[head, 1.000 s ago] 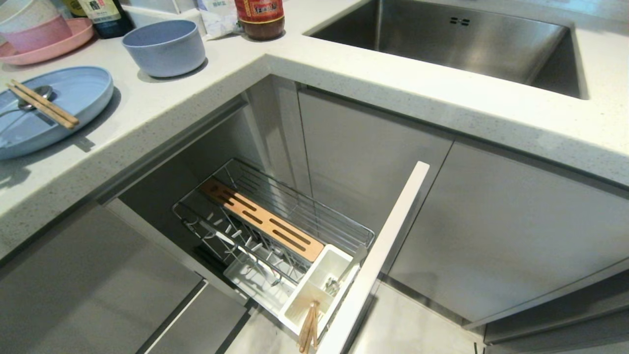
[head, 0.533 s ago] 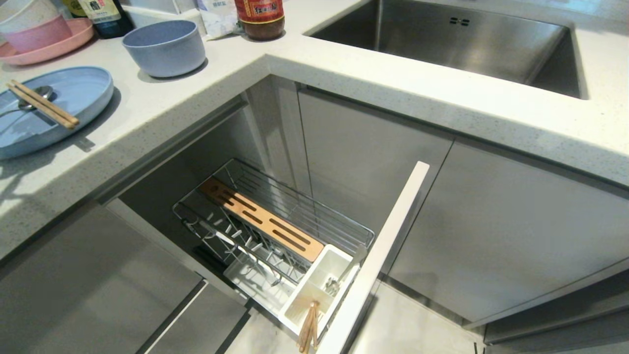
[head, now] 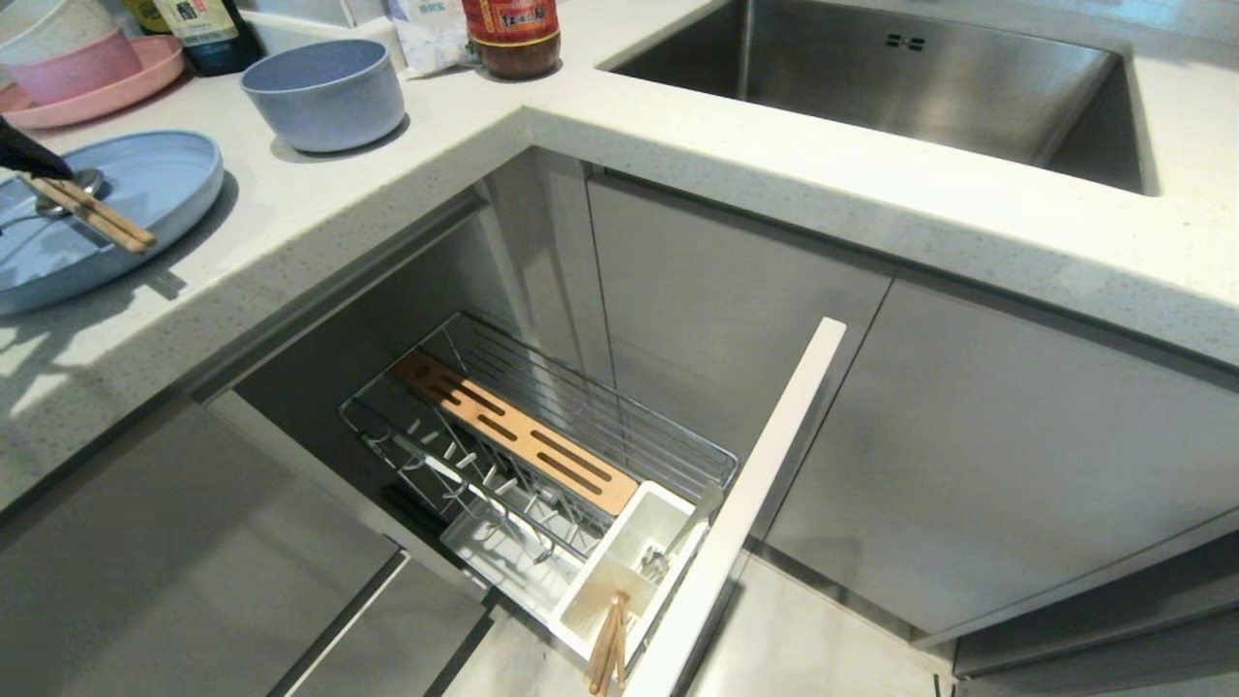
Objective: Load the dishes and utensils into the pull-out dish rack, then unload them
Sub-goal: Pick up the chopsticks and place it in the cupboard
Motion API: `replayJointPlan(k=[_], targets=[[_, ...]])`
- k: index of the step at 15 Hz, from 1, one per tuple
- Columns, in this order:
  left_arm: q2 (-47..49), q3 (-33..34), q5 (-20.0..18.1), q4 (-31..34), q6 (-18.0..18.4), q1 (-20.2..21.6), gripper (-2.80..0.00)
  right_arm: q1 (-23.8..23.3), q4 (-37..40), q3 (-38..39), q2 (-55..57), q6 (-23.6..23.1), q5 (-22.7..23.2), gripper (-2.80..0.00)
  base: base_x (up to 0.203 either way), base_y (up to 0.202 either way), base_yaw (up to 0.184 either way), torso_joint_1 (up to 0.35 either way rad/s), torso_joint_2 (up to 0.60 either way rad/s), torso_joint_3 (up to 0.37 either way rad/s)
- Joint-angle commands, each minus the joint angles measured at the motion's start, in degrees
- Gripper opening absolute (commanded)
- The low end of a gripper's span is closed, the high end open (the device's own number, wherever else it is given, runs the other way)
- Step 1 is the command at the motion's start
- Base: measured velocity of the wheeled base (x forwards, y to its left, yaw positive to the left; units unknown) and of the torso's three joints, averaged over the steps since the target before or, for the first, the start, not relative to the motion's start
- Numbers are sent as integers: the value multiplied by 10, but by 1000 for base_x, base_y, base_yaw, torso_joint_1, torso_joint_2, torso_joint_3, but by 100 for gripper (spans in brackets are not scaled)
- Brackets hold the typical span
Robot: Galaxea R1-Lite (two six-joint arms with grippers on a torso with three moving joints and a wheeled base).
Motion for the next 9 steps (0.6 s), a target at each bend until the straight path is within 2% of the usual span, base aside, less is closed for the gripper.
replayJointPlan(k=[1, 9], targets=[[5, 0, 1, 3, -3, -1, 0, 0, -1, 1, -2, 0, 0, -280, 0, 0, 0, 0, 0, 0], [33, 0, 1, -3, -9, -6, 0, 0, -1, 1, -2, 0, 0, -280, 0, 0, 0, 0, 0, 0]])
